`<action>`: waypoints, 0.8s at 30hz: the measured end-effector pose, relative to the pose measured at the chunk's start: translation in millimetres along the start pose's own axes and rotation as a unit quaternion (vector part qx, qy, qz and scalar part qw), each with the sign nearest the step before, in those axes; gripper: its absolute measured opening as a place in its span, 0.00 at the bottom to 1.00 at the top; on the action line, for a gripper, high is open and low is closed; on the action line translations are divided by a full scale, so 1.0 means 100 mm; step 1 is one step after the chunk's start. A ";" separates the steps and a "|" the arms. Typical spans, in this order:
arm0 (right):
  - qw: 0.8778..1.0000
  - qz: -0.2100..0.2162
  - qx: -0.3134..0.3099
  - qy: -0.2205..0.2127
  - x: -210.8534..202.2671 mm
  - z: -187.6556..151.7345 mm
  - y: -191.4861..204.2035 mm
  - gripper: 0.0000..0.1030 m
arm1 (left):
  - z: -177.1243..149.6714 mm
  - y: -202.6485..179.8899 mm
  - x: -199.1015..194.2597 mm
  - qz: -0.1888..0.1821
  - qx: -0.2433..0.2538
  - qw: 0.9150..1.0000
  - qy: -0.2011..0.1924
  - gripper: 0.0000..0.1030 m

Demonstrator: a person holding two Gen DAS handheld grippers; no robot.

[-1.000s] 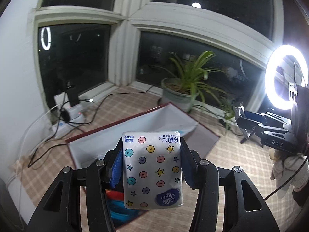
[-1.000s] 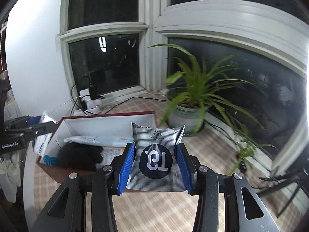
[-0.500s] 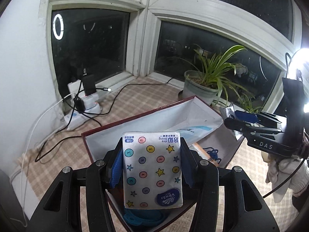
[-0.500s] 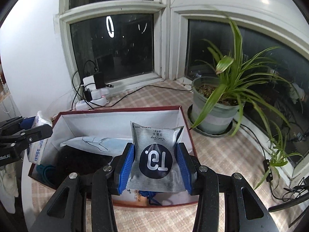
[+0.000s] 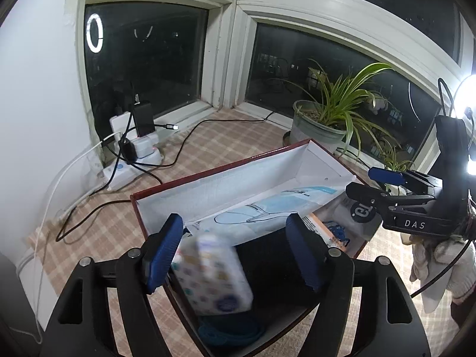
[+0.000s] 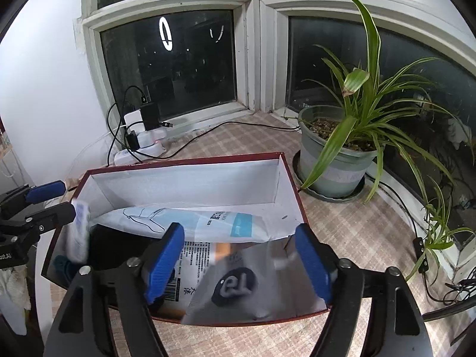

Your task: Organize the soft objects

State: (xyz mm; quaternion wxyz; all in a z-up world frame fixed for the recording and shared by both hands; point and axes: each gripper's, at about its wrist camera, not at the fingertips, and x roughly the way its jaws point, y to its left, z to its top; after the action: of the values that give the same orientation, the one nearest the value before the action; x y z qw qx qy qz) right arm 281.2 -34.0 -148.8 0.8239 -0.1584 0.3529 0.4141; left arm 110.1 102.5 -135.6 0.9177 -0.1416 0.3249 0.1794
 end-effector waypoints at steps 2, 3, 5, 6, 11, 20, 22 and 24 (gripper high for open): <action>1.000 0.000 0.001 0.000 -0.01 -0.01 0.00 0.73 | 0.00 0.00 0.00 0.000 -0.003 1.000 0.000 0.70; 1.000 0.000 0.003 0.001 -0.01 -0.02 -0.01 0.73 | 0.00 0.01 -0.01 -0.001 -0.005 1.000 0.000 0.70; 1.000 0.001 0.005 0.000 -0.03 -0.02 -0.01 0.73 | -0.01 0.01 -0.01 -0.001 -0.007 1.000 0.000 0.70; 1.000 0.001 0.006 0.000 -0.04 -0.03 -0.01 0.73 | -0.01 0.02 -0.01 0.000 -0.008 1.000 0.001 0.70; 1.000 -0.002 0.006 -0.006 -0.11 -0.04 -0.01 0.73 | -0.03 0.02 -0.03 0.001 -0.011 1.000 0.000 0.70; 1.000 -0.009 0.005 -0.012 -0.27 -0.08 0.02 0.73 | -0.05 -0.02 -0.17 -0.001 -0.014 1.000 -0.006 0.70; 1.000 -0.011 0.006 -0.015 -0.34 -0.09 0.03 0.73 | -0.06 -0.03 -0.23 -0.003 -0.014 1.000 -0.008 0.70; 1.000 -0.013 0.007 -0.019 -0.42 -0.11 0.05 0.74 | -0.06 -0.04 -0.30 -0.006 -0.016 1.000 -0.011 0.70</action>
State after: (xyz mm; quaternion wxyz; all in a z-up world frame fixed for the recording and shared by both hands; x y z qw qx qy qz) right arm 255.2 -60.9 -125.9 0.8366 -0.1496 0.3379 0.4043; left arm 86.4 89.4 -120.4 0.9198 -0.1557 0.3115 0.1808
